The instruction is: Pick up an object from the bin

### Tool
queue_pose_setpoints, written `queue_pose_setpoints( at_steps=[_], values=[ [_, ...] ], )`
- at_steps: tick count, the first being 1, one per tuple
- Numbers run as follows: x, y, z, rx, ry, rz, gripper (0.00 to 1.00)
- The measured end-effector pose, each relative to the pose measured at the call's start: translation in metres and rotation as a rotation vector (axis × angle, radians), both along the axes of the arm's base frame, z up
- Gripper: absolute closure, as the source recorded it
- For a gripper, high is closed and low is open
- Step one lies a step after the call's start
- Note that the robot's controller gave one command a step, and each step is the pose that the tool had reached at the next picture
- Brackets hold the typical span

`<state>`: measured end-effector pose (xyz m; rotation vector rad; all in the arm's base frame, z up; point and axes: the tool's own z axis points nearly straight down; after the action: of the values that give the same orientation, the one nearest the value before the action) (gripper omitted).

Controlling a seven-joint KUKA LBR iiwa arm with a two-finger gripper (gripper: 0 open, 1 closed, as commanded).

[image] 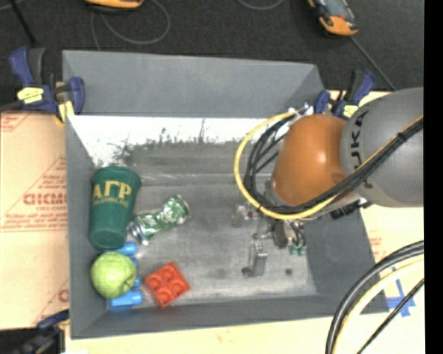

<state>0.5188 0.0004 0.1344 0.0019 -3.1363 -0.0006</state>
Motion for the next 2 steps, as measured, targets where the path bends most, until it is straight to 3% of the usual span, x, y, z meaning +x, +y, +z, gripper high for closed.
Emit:
queue_pose_setpoints(
  at_steps=[1,2],
  values=[
    [0.002,0.000,0.004,0.000,-0.007,0.000,0.00],
    [0.010,0.033,0.044,-0.001,-0.001,0.006,0.00]
  ],
)
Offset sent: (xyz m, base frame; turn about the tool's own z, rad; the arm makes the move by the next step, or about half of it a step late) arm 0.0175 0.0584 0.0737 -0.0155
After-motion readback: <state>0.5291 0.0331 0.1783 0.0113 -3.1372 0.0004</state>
